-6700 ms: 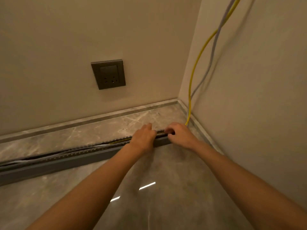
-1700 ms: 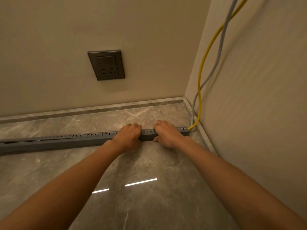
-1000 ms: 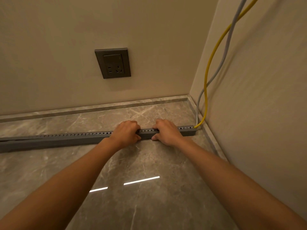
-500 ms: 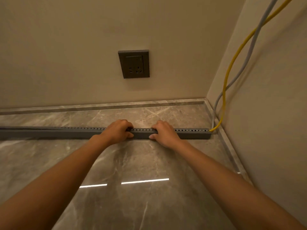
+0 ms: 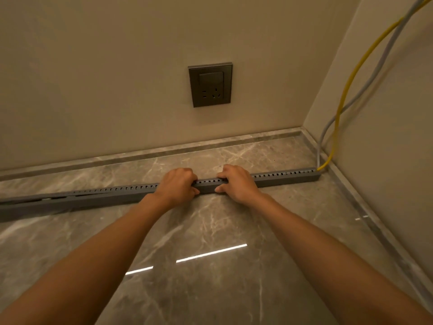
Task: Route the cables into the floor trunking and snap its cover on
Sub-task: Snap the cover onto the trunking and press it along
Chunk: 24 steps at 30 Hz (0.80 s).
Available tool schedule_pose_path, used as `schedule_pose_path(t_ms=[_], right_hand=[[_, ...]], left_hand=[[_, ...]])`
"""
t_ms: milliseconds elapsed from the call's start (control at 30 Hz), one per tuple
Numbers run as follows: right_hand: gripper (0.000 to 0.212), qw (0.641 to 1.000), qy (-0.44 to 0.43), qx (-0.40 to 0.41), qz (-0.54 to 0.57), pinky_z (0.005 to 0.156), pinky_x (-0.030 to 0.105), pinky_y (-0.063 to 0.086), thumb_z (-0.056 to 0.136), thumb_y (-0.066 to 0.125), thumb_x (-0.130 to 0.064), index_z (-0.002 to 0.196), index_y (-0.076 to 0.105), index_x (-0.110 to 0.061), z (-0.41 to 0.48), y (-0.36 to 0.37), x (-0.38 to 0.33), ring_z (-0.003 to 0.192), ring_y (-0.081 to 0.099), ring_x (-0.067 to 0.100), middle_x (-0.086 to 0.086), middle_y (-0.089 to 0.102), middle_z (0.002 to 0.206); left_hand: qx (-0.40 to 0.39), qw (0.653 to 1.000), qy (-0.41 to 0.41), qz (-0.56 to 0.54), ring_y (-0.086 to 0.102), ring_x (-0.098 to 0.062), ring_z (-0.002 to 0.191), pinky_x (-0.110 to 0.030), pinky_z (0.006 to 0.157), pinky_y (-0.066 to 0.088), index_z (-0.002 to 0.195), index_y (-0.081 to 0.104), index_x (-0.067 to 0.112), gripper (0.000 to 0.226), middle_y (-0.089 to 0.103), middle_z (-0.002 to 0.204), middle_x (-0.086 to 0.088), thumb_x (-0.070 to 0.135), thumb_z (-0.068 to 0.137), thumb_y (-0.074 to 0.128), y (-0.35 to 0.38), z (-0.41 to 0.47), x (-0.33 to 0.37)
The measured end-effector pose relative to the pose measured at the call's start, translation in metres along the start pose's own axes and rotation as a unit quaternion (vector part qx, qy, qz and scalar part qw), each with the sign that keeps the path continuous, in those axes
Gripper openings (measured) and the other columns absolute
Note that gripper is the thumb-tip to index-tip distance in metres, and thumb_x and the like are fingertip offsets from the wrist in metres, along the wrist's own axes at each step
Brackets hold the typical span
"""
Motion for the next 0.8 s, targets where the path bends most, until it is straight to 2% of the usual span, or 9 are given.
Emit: schedule_pose_path(t_ms=[233,400,567,633,800], right_hand=[[0.025,0.998,0.034,-0.006,-0.046,0.082,0.034,0.044,0.081,0.068,-0.024,0.098,0.066,-0.005,0.0,-0.002,-0.011,0.1,0.058,0.031,0.014,0.063,0.107],[0.032,0.999,0.015,-0.008,-0.05,0.091,0.037,0.042,0.082,0.066,-0.026,0.109,0.063,-0.009,0.003,0.014,-0.042,0.106,0.055,0.031,0.013,0.058,0.114],[0.031,1.0,-0.01,-0.012,0.007,0.096,0.038,0.038,0.084,0.064,-0.026,0.111,0.063,-0.011,0.011,0.037,-0.08,0.107,0.054,0.03,0.013,0.06,0.114],[0.031,1.0,-0.011,-0.006,0.014,0.095,0.038,0.039,0.084,0.064,-0.026,0.111,0.063,-0.011,0.013,0.04,-0.087,0.106,0.054,0.03,0.013,0.06,0.113],[0.028,1.0,-0.023,0.002,-0.011,0.092,0.038,0.039,0.085,0.062,-0.023,0.108,0.063,-0.007,0.012,0.042,-0.089,0.105,0.051,0.029,0.014,0.057,0.112]], left_hand=[[-0.008,0.997,0.016,-0.075,0.055,-0.028,0.108,-0.035,0.086,0.044,0.116,0.06,0.009,0.034,0.059,0.117,-0.012,0.028,0.088,0.062,0.003,0.0,-0.011],[-0.027,0.993,-0.015,-0.11,0.058,-0.028,0.104,-0.036,0.086,0.048,0.113,0.064,0.009,0.035,0.065,0.113,-0.014,0.028,0.084,0.067,0.002,-0.013,-0.056],[-0.011,0.981,-0.062,-0.184,0.06,-0.024,0.093,-0.027,0.074,0.041,0.11,0.069,0.01,0.031,0.07,0.108,-0.014,0.022,0.081,0.071,-0.001,-0.027,-0.092],[0.004,0.984,-0.055,-0.171,0.058,-0.022,0.089,-0.028,0.073,0.04,0.111,0.069,0.011,0.03,0.07,0.107,-0.013,0.022,0.082,0.07,-0.001,-0.029,-0.092],[0.043,0.993,-0.028,-0.107,0.058,-0.028,0.1,-0.034,0.081,0.044,0.11,0.068,0.011,0.028,0.067,0.107,-0.011,0.025,0.086,0.064,-0.001,-0.033,-0.083]])
Point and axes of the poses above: each hand's wrist, its own z-axis towards the middle knuckle, its own y-axis out of the palm, x = y × z, the point moved 6 cm from there along z, towards the middle knuckle
